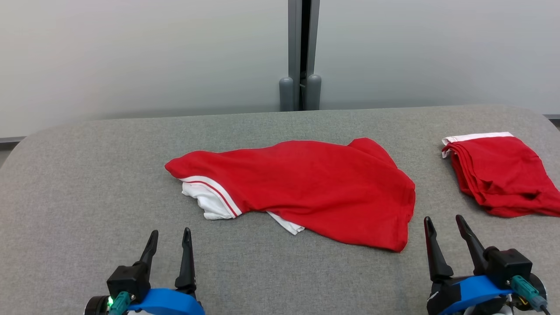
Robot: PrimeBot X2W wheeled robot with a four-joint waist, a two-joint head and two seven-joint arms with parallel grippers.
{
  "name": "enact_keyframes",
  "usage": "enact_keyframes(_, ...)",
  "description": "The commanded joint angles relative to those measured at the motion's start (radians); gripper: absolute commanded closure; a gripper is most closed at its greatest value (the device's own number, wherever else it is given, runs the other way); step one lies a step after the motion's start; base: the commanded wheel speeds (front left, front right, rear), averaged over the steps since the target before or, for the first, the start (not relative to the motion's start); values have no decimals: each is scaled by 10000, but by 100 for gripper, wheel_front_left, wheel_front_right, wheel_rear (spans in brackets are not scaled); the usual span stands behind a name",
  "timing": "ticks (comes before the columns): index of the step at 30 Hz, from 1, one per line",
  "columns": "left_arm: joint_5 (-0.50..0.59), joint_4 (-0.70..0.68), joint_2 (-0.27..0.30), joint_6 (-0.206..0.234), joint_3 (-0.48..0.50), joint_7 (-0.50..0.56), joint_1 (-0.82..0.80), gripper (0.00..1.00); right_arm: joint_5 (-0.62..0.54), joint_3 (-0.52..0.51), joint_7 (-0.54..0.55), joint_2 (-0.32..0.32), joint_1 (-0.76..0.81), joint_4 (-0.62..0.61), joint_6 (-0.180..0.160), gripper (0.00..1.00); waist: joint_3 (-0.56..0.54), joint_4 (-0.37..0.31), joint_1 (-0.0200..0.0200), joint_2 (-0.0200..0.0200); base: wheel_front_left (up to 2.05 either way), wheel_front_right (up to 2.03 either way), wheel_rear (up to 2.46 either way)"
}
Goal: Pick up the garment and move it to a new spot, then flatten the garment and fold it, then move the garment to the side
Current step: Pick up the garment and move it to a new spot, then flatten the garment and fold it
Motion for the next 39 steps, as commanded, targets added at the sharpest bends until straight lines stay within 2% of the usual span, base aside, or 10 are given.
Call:
enact_keyframes(1, 72, -33, -37, -36, 69, -46, 84, 0, 35, 19, -34, -21, 140, 12, 1, 0, -7, -3, 1, -1, 0, 0, 0)
enact_keyframes(20, 508, 166, -317, -350, 516, -49, 58, 0, -105, -33, -34, -21, -5, 288, 1, 0, 133, 111, 1, -1, 0, 0, 0)
enact_keyframes(26, 639, 115, -386, -422, 580, -47, -70, 0, -300, -290, 98, -22, -384, 706, 1, 0, 307, 210, 1, -1, 0, 0, 0)
enact_keyframes(30, 743, 82, -433, -458, 652, -47, -148, 0, -669, -656, 871, -21, -974, 1007, 1, 0, 518, 289, 1, -1, 0, 0, 0)
enact_keyframes(38, 945, 98, -617, -572, 726, -49, -352, 0, -1759, -1264, 3412, -21, -2338, 1935, -1, 0, 975, 577, 1, -1, 0, 0, 0)
enact_keyframes(39, 945, 98, -617, -572, 726, -49, -352, 0, -1759, -1264, 3412, -21, -2338, 1935, -1, 0, 975, 577, 1, -1, 0, 0, 0)
